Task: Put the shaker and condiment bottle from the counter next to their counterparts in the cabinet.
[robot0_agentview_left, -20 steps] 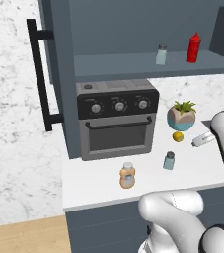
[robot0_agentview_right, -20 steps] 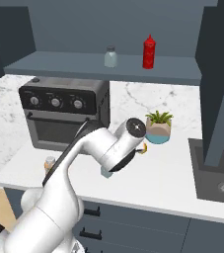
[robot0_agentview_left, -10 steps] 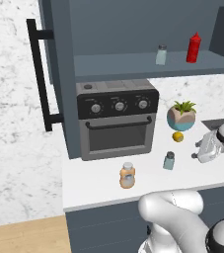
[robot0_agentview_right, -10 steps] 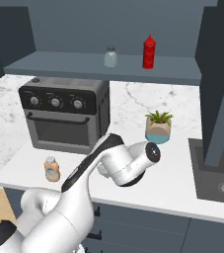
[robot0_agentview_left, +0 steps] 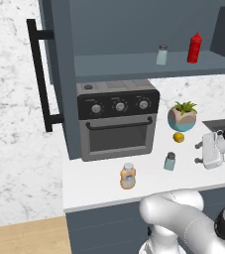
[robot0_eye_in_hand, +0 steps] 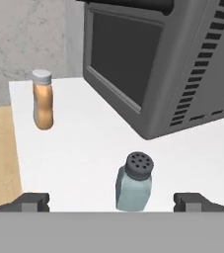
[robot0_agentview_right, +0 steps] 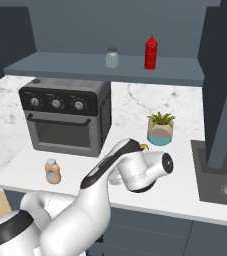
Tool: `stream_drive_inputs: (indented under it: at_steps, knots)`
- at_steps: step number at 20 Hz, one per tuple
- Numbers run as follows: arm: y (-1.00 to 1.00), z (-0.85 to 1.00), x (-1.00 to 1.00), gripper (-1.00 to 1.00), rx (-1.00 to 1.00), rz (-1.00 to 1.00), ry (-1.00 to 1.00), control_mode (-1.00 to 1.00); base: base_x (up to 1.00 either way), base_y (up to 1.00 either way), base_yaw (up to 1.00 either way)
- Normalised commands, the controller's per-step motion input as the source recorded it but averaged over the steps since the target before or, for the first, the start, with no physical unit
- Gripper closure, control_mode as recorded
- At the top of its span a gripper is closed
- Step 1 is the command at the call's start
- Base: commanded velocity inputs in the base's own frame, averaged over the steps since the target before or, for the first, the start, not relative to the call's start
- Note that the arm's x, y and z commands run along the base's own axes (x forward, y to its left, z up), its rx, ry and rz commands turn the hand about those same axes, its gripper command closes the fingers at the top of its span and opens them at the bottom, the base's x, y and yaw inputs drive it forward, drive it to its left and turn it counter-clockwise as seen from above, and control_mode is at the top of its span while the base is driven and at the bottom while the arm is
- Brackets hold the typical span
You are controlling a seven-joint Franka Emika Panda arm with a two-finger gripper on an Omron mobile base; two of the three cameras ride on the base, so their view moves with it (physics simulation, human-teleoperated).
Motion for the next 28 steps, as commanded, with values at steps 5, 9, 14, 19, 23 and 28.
stream_drive_inputs:
  at_steps: [5,9,14,19,23,28]
  knots:
    - [0.0,-0.25,-0.02,-1.0,0.0,0.05,-0.07,-1.0,0.0,0.0,0.0]
    - [0.0,-0.21,0.01,-1.0,0.0,0.0,-0.05,-1.0,0.0,0.0,0.0]
    - [0.0,-0.32,0.19,-1.0,0.0,0.0,-0.05,-1.0,0.0,0.0,0.0]
    - [0.0,-0.31,0.35,-1.0,0.0,0.0,-0.01,-1.0,0.0,0.0,0.0]
    - [0.0,-0.24,0.4,-1.0,0.0,0.0,0.0,-1.0,0.0,0.0,0.0]
    - [0.0,-0.21,0.16,-1.0,0.0,0.05,0.0,-1.0,0.0,0.0,0.0]
